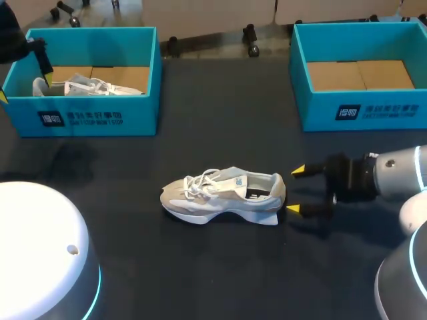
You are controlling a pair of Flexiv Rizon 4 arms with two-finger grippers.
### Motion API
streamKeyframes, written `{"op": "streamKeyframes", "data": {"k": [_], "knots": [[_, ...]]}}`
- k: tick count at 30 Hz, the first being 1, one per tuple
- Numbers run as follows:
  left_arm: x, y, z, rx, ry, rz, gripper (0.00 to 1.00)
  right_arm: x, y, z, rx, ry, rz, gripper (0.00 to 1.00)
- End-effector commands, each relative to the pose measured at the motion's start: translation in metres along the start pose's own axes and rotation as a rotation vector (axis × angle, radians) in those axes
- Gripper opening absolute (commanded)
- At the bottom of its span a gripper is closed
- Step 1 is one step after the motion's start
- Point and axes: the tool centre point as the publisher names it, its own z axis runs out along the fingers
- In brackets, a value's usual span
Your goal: Take the shoe out of the shoebox, open the shoe tongue, remove and reinsert the insole, then place the shoe into the shoebox
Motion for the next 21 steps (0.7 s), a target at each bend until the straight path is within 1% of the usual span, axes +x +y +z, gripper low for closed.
{"op": "streamKeyframes", "data": {"k": [1, 8, 16, 21], "knots": [[0.000, 0.000, 0.000, -0.001, 0.002, 0.000, 1.00, 0.006, 0.001, 0.006, 0.002, -0.009, 0.004, 1.00], [0.000, 0.000, 0.000, -0.001, 0.002, 0.000, 1.00, 0.012, 0.002, 0.013, -0.001, -0.013, 0.011, 1.00], [0.000, 0.000, 0.000, -0.001, 0.002, 0.000, 1.00, 0.011, 0.005, 0.027, -0.020, -0.019, 0.020, 1.00], [0.000, 0.000, 0.000, -0.001, 0.002, 0.000, 1.00, 0.013, 0.007, 0.032, -0.031, -0.024, 0.027, 1.00]]}}
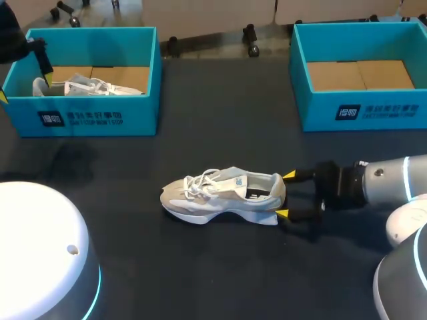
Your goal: Take the shoe out of the shoebox, open the shoe tongue, remove and reinsert the insole, then place the shoe into the shoebox
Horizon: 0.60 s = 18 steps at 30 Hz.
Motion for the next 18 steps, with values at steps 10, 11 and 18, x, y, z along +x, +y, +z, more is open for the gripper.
{"op": "streamKeyframes", "data": {"k": [10, 11, 18], "knots": [[0.000, 0.000, 0.000, -0.001, 0.002, 0.000, 1.00, 0.000, 0.003, 0.023, -0.015, 0.006, -0.001, 1.00], [0.000, 0.000, 0.000, -0.001, 0.002, 0.000, 1.00, 0.000, 0.003, 0.025, -0.017, 0.007, -0.001, 1.00], [0.000, 0.000, 0.000, -0.001, 0.002, 0.000, 1.00, 0.000, -0.002, 0.033, -0.023, 0.020, -0.003, 1.00]]}}
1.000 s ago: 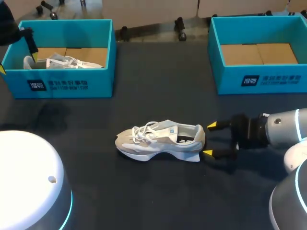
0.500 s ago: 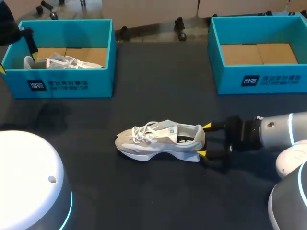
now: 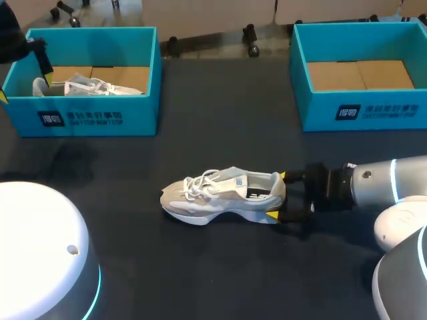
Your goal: Take the shoe out of the shoebox, open the shoe tongue, remove and reinsert the insole, then place the shoe into the shoebox
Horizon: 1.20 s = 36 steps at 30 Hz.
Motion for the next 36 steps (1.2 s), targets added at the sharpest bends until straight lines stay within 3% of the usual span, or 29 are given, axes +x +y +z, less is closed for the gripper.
{"op": "streamKeyframes", "data": {"k": [1, 8, 15, 25, 36], "knots": [[0.000, 0.000, 0.000, -0.001, 0.002, 0.000, 1.00, -0.002, -0.004, 0.009, -0.001, 0.001, 0.001, 1.00], [0.000, 0.000, 0.000, -0.001, 0.002, 0.000, 1.00, -0.004, -0.004, 0.008, 0.002, 0.003, -0.003, 1.00], [0.000, 0.000, 0.000, -0.001, 0.002, 0.000, 1.00, -0.006, -0.002, -0.007, 0.020, -0.008, -0.022, 1.00], [0.000, 0.000, 0.000, -0.001, 0.002, 0.000, 1.00, -0.013, 0.003, -0.013, 0.021, 0.126, -0.059, 1.00], [0.000, 0.000, 0.000, -0.001, 0.002, 0.000, 1.00, -0.019, 0.006, -0.009, 0.017, 0.186, -0.080, 1.00]]}}
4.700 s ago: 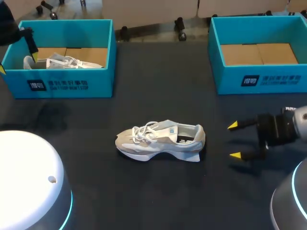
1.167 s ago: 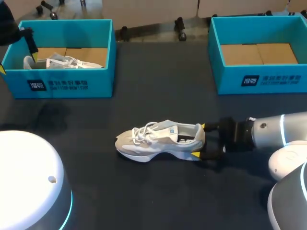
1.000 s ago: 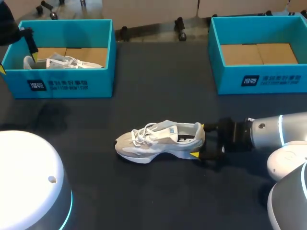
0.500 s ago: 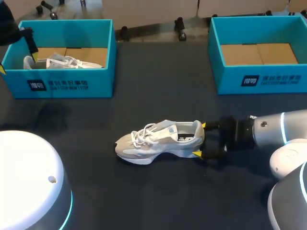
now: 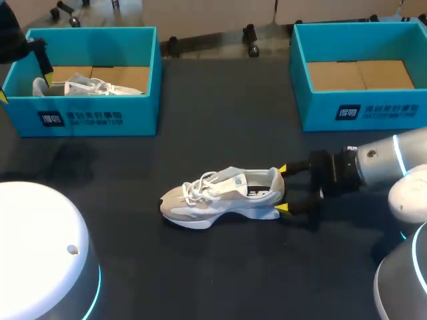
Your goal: Take the shoe out of the shoebox, open the shoe tongue, remove and reinsert the insole, then place the shoe into the shoebox
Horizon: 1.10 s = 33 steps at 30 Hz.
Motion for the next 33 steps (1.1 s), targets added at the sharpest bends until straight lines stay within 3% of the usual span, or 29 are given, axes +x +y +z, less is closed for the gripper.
{"op": "streamKeyframes", "data": {"k": [1, 29, 30, 31, 32, 33], "knots": [[0.000, 0.000, 0.000, -0.001, 0.003, 0.000, 1.00, -0.006, 0.001, 0.004, 0.000, 0.031, -0.006, 1.00], [0.000, 0.000, 0.000, -0.001, 0.003, 0.000, 1.00, -0.003, -0.003, 0.032, -0.038, 0.080, -0.003, 1.00], [0.000, 0.000, 0.000, -0.001, 0.003, 0.000, 1.00, -0.002, -0.004, 0.032, -0.039, 0.082, -0.002, 0.96], [0.000, 0.000, 0.000, -0.001, 0.003, 0.000, 1.00, -0.001, -0.004, 0.032, -0.038, 0.083, -0.002, 0.69], [0.000, 0.000, 0.000, -0.001, 0.003, 0.000, 1.00, -0.001, -0.004, 0.032, -0.038, 0.083, -0.001, 0.49], [0.000, 0.000, 0.000, -0.001, 0.003, 0.000, 1.00, 0.000, -0.004, 0.031, -0.037, 0.083, 0.000, 0.46]]}}
